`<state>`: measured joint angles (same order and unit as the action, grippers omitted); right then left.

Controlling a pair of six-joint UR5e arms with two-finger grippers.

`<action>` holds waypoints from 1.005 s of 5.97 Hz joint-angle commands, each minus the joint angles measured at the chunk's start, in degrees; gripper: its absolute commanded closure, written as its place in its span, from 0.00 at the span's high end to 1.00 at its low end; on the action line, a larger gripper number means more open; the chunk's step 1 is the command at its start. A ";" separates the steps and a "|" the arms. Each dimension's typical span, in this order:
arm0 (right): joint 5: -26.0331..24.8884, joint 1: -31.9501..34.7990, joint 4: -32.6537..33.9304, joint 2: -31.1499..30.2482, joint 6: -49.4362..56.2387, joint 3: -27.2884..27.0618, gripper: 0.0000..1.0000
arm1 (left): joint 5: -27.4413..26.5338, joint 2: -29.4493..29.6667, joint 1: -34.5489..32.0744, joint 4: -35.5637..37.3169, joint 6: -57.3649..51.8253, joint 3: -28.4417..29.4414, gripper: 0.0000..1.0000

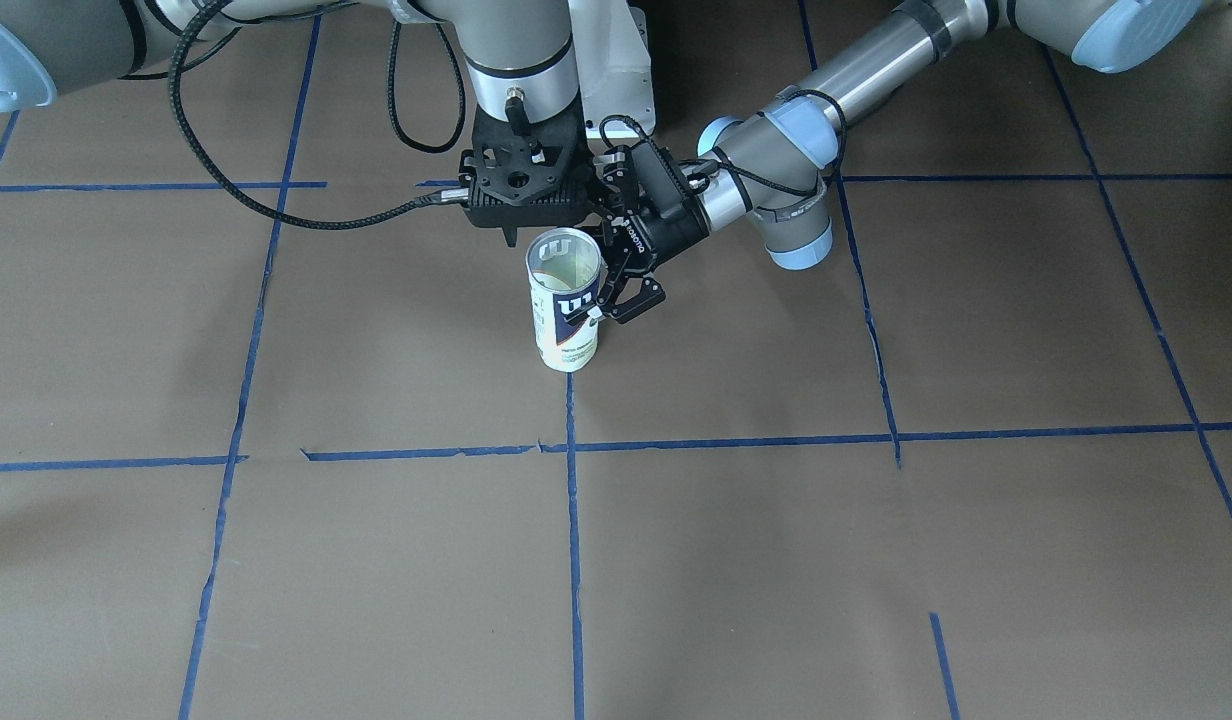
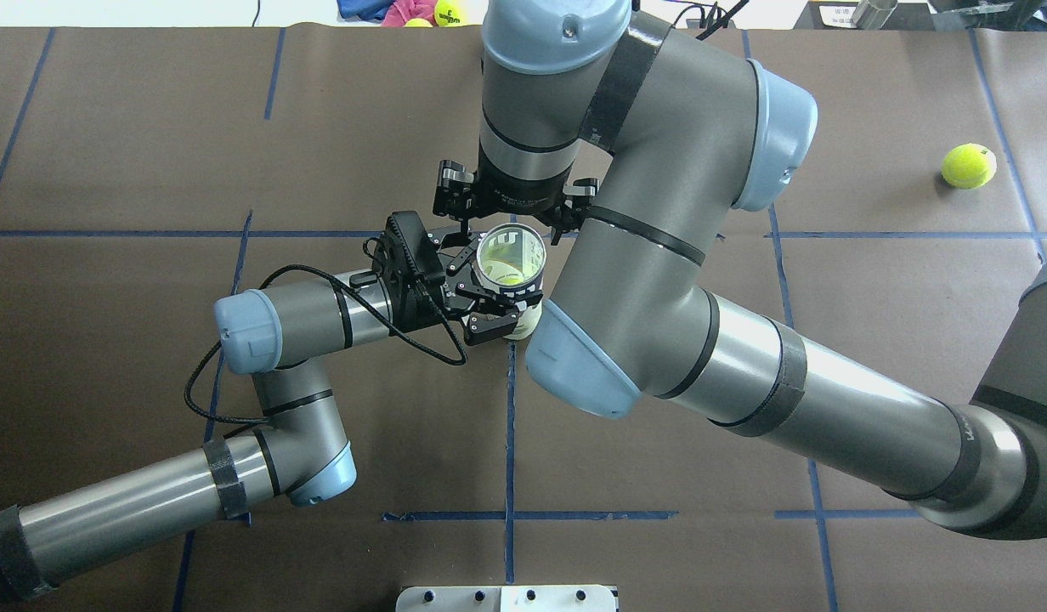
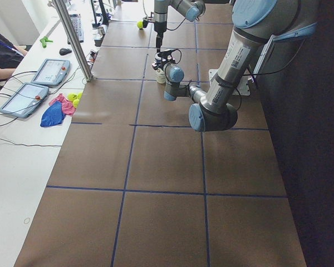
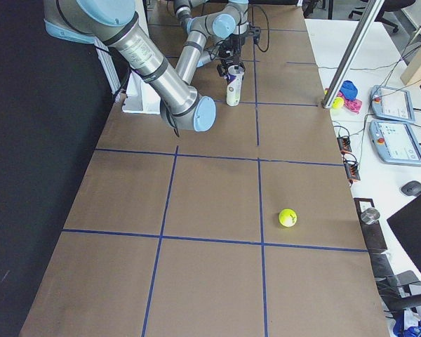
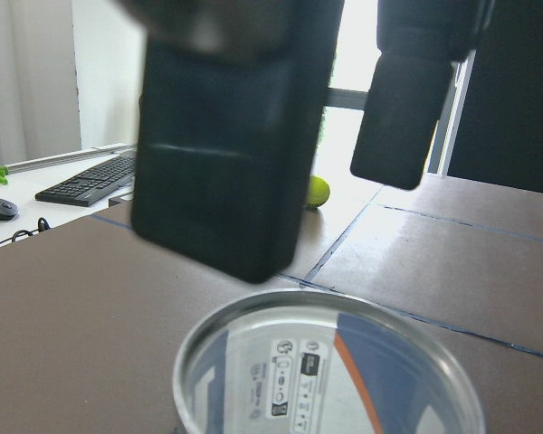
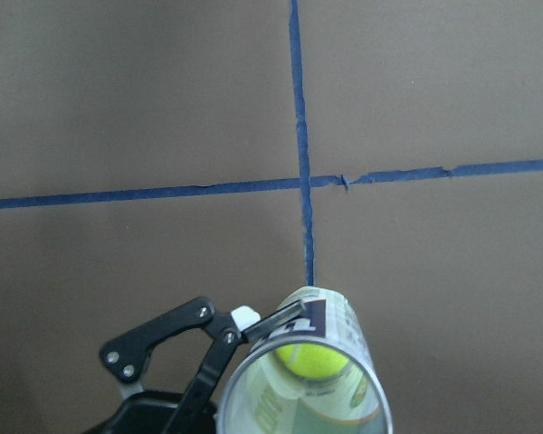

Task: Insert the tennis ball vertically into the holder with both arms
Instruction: 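Open the right gripper to drop the ball into the can, then move the right gripper to the farther tennis ball and grasp it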

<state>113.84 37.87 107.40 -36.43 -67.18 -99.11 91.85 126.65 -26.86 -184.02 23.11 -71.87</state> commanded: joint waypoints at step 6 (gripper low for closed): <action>13.13 31.78 -7.41 -23.40 59.63 9.74 1.00 | 0.00 -0.35 -0.30 -0.37 -0.09 -0.20 0.83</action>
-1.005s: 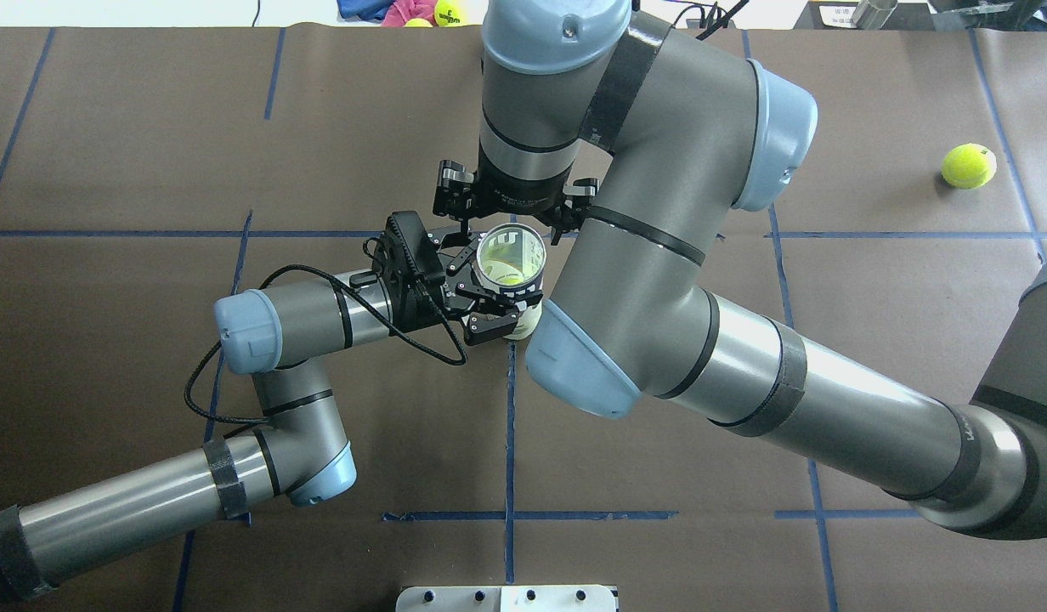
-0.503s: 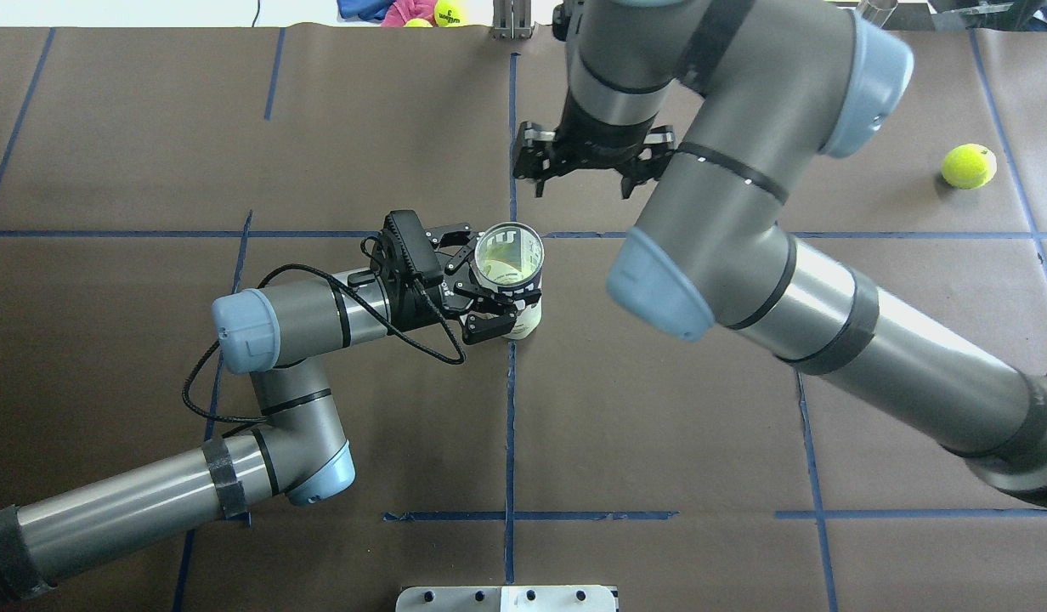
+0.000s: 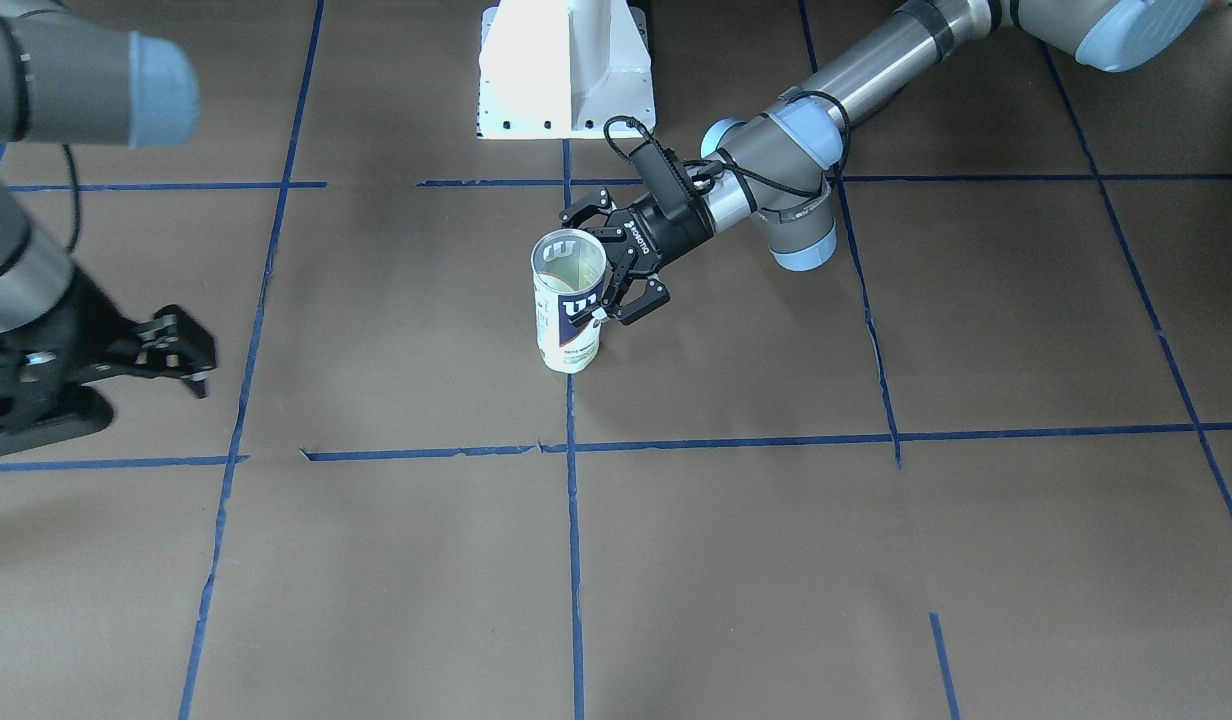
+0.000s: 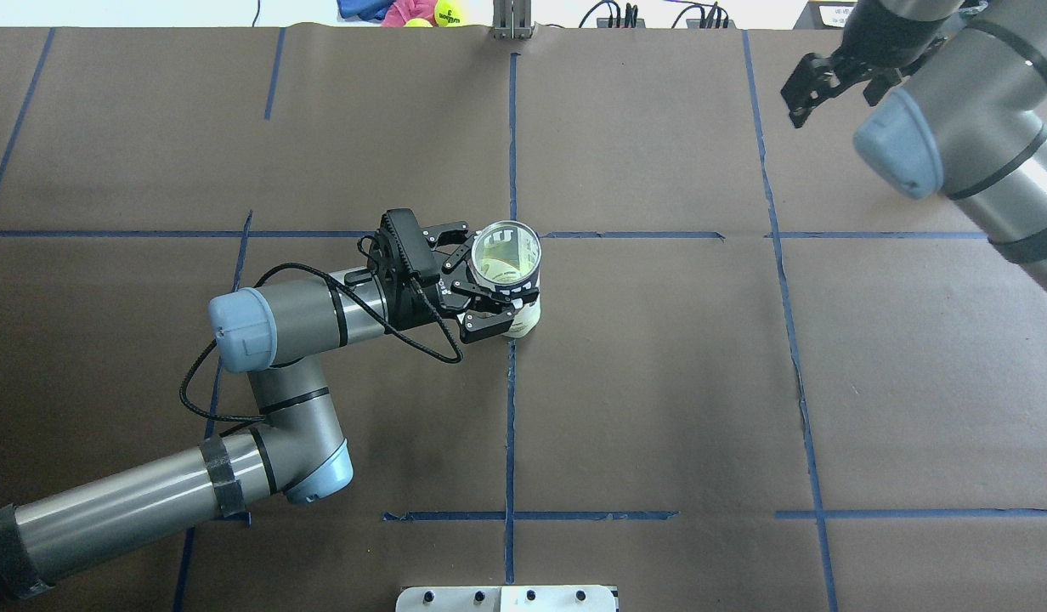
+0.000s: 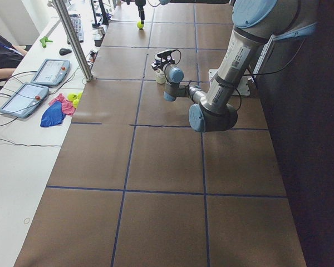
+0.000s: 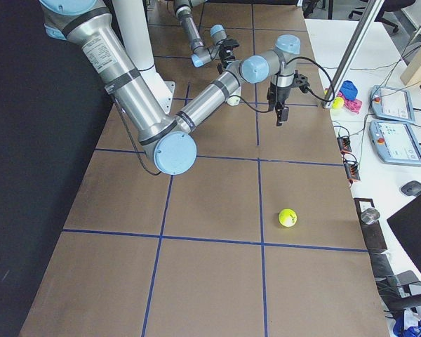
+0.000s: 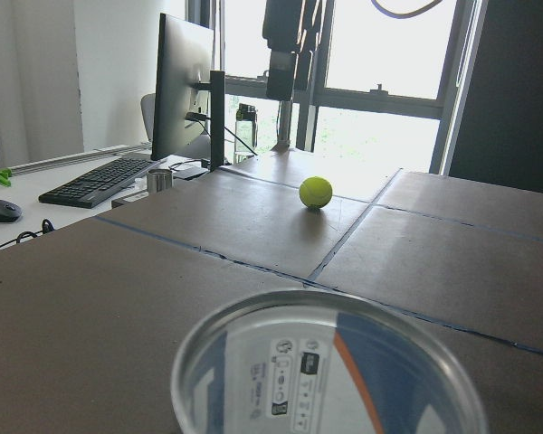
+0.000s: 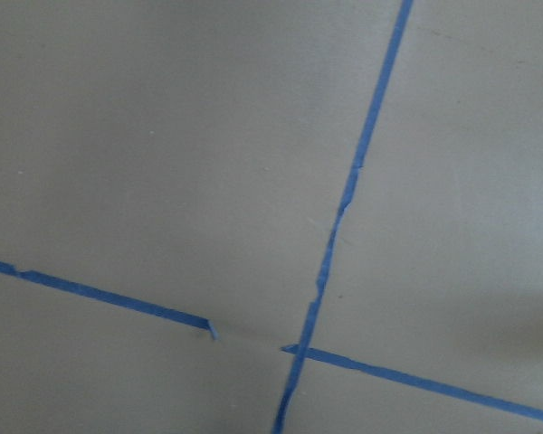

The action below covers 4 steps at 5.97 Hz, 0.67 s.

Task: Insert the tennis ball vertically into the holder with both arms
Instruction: 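Move the right gripper to the farther tennis ball and grasp it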

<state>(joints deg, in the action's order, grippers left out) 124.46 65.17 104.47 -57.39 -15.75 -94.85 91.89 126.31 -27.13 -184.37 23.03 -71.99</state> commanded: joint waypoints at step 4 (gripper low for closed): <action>2.46 9.36 -32.27 -5.96 20.83 31.20 1.00 | -0.04 0.08 -0.12 0.06 0.00 -0.08 0.83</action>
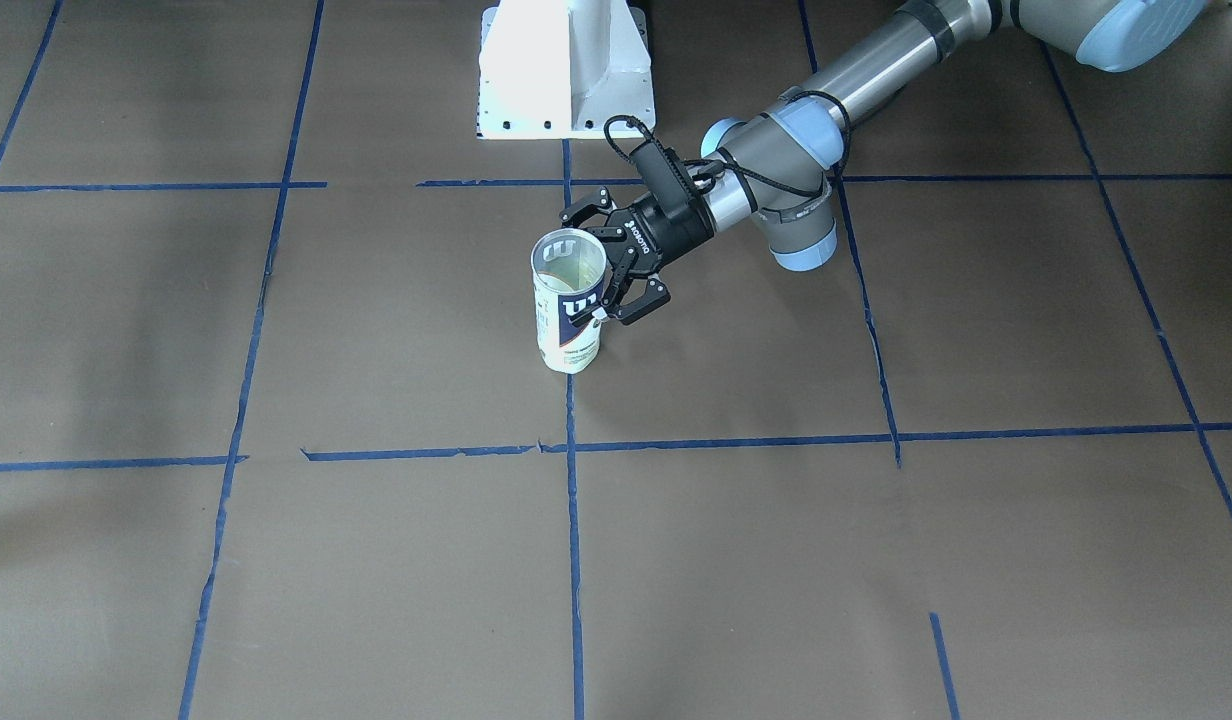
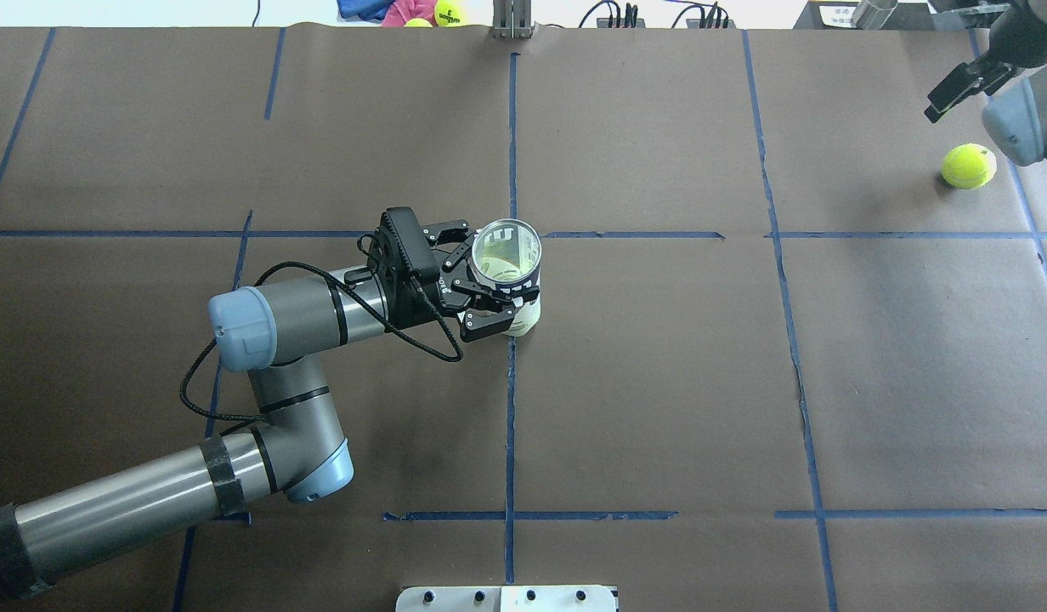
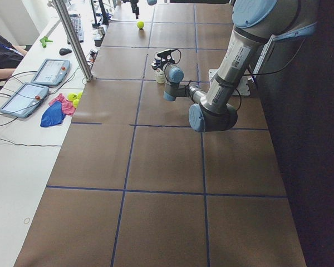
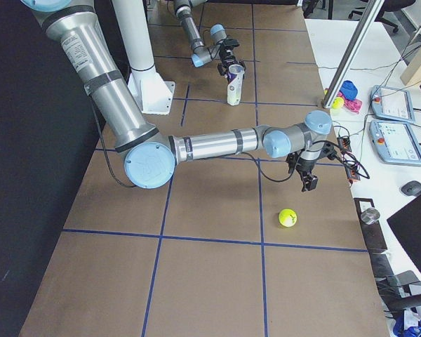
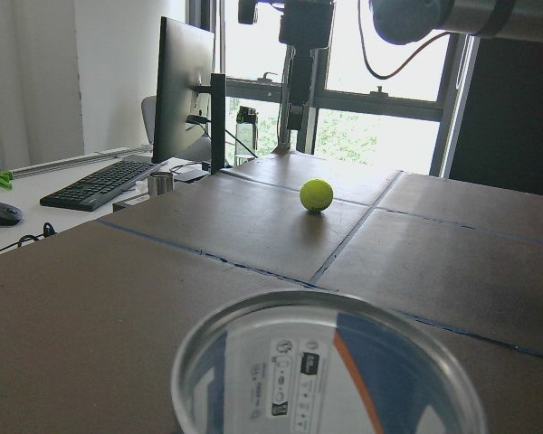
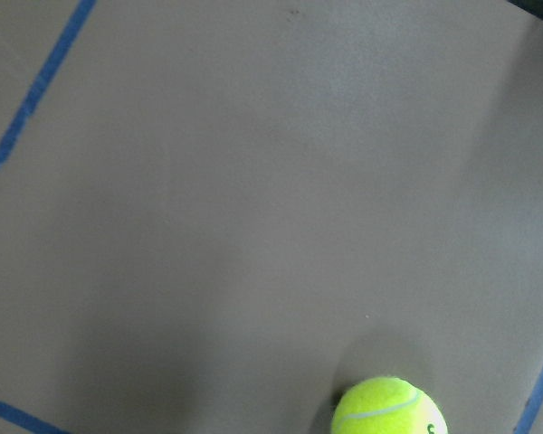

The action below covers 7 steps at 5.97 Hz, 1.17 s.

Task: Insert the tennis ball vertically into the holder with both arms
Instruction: 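Move the right gripper to the farther tennis ball and grasp it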

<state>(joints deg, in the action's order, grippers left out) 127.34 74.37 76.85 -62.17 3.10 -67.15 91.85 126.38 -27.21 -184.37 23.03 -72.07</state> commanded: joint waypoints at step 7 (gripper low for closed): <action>-13.51 -6.07 -6.98 -1.55 2.61 9.66 1.00 | 0.00 0.10 -0.21 0.06 0.00 0.00 0.83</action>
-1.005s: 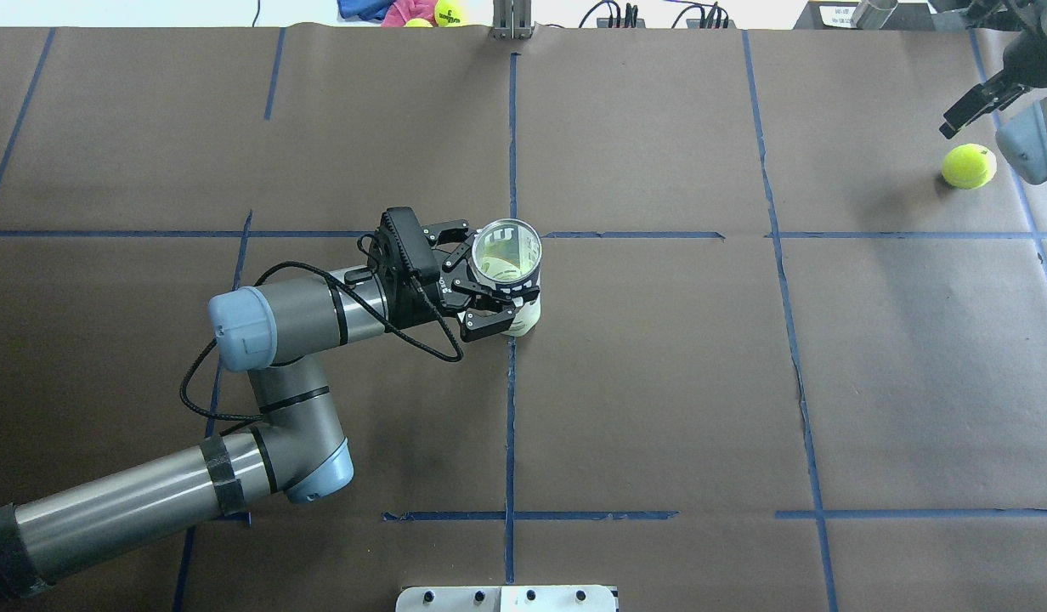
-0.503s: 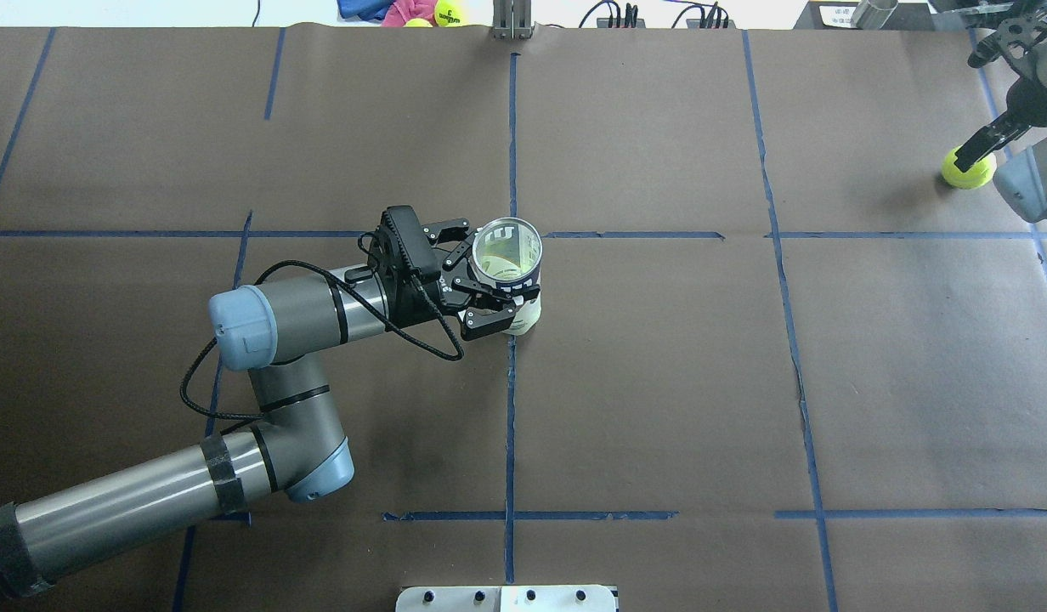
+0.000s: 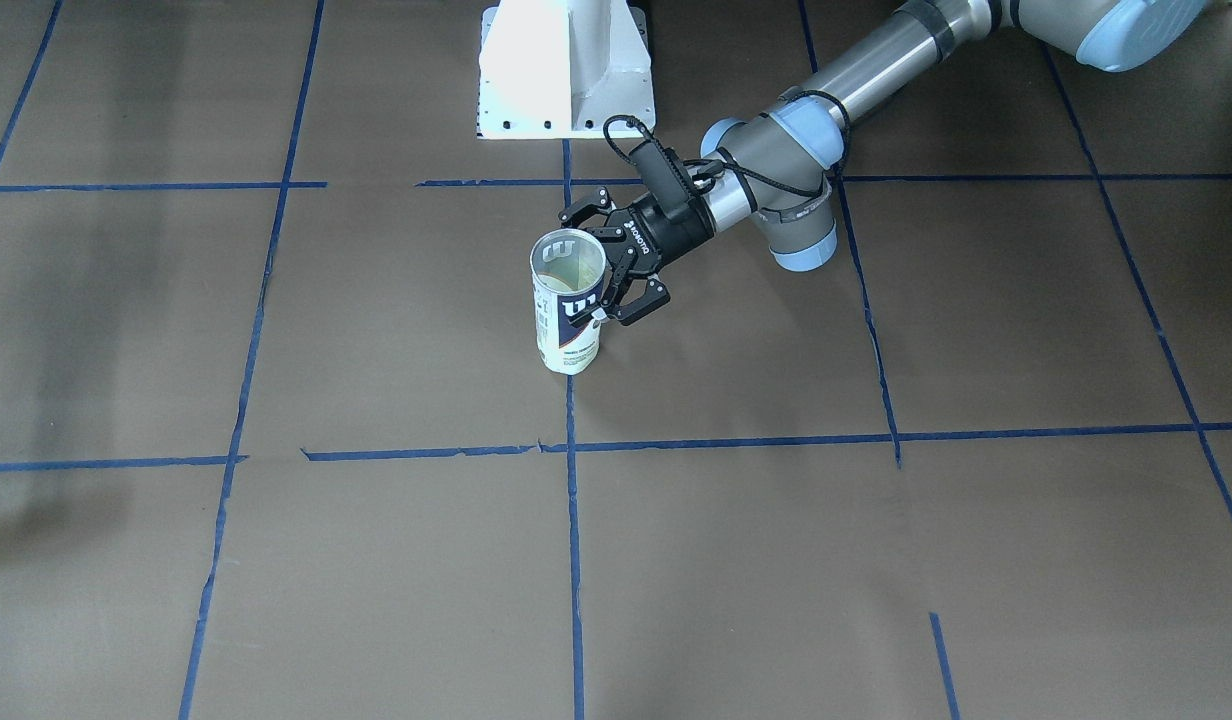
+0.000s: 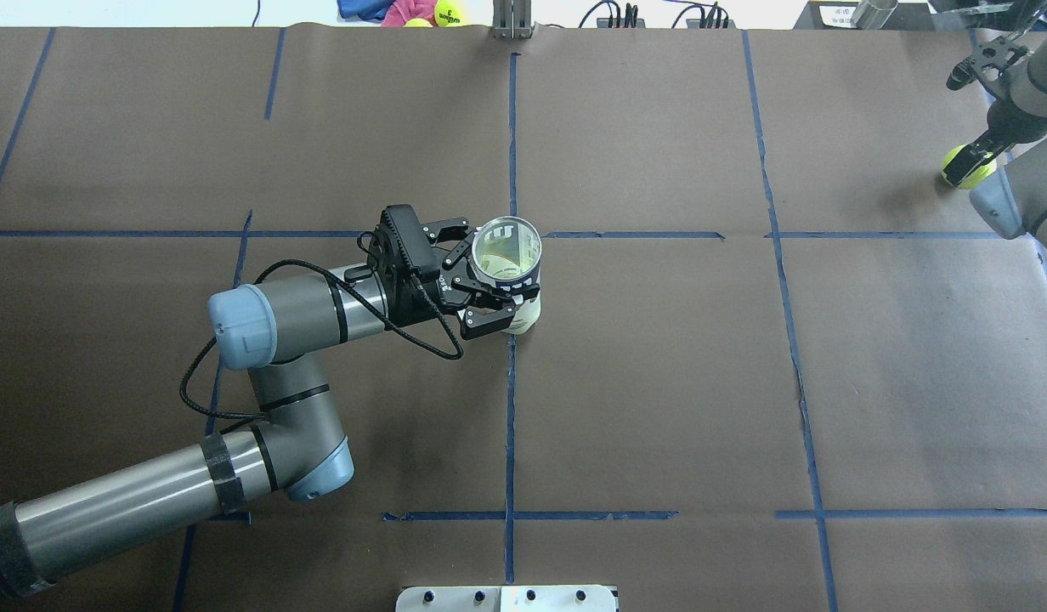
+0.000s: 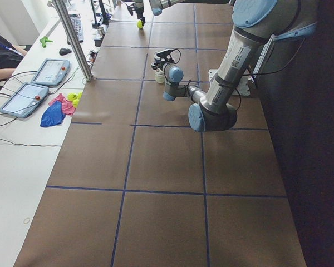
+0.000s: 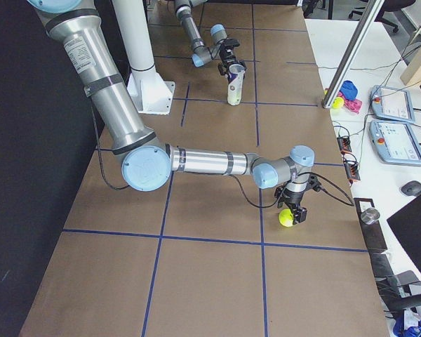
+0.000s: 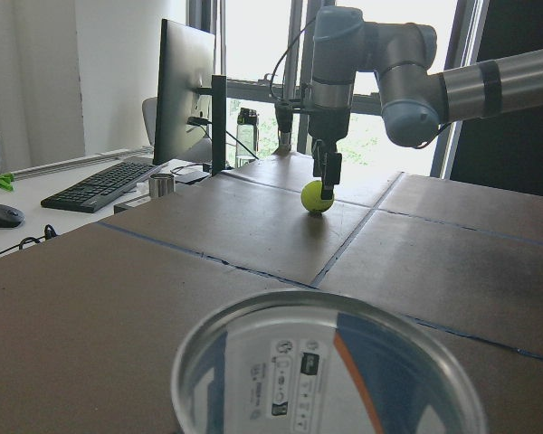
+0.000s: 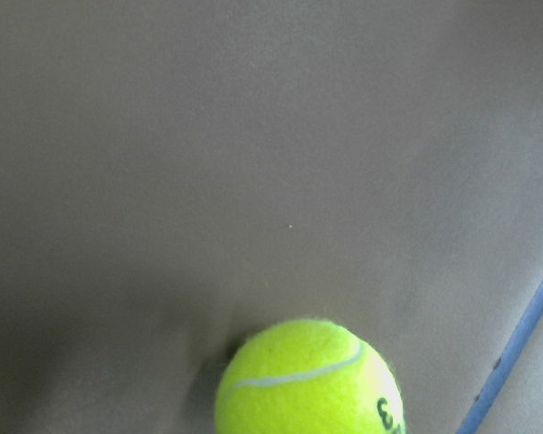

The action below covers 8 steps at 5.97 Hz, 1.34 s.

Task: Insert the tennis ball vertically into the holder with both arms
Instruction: 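Move the right gripper to the farther tennis ball and grasp it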

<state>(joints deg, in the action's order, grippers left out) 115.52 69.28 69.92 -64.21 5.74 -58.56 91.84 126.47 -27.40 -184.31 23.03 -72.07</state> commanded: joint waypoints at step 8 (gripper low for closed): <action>3.76 1.02 -1.28 1.90 -6.40 -5.48 0.01 | 0.00 0.00 -0.20 0.00 0.09 0.00 0.83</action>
<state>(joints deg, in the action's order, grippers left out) 113.55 68.80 68.43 -62.43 2.32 -61.06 91.85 126.47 -27.59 -184.31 23.11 -72.07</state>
